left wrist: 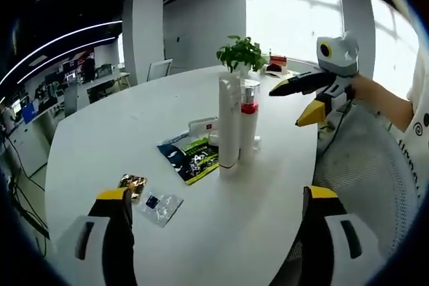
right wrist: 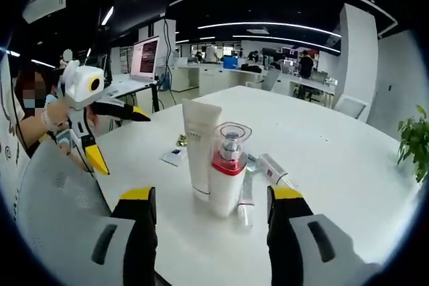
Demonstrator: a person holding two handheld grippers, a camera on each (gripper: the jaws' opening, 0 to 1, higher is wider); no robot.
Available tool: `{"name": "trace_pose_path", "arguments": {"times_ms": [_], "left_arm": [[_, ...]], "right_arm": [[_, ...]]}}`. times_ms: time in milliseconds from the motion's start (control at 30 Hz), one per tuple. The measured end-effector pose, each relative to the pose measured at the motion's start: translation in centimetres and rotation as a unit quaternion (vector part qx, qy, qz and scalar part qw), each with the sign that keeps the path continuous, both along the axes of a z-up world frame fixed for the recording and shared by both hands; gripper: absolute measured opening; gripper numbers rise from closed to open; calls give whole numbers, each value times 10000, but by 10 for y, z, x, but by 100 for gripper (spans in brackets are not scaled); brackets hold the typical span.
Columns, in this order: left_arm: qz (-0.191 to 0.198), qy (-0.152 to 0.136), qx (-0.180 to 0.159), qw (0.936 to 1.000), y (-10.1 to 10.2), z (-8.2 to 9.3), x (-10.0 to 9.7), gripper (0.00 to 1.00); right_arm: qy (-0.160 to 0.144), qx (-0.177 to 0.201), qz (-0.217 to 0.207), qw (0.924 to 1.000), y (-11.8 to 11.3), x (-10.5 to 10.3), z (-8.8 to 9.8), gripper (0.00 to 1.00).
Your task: Arrange the skincare products in the storage area until every visible bottle or jar stands upright without overlapping.
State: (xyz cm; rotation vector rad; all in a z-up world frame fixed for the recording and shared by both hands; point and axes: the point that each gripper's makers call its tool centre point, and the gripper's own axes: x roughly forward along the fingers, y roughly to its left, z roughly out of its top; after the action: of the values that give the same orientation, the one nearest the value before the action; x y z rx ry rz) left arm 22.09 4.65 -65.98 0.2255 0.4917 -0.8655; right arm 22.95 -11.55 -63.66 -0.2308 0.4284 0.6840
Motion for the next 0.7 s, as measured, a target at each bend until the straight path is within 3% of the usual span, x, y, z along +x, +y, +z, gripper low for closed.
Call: {"name": "trace_pose_path", "arguments": {"times_ms": [267,700], "left_arm": [[-1,45,-85,10000,-3,-1,-2,99],[-28,-13,-193,9998,-8,5,-4,99]], "right_arm": [[17,-266,-17,9996,-8,9,-8,56],[438,-662,80,9968,-16,25,-41,46]]}}
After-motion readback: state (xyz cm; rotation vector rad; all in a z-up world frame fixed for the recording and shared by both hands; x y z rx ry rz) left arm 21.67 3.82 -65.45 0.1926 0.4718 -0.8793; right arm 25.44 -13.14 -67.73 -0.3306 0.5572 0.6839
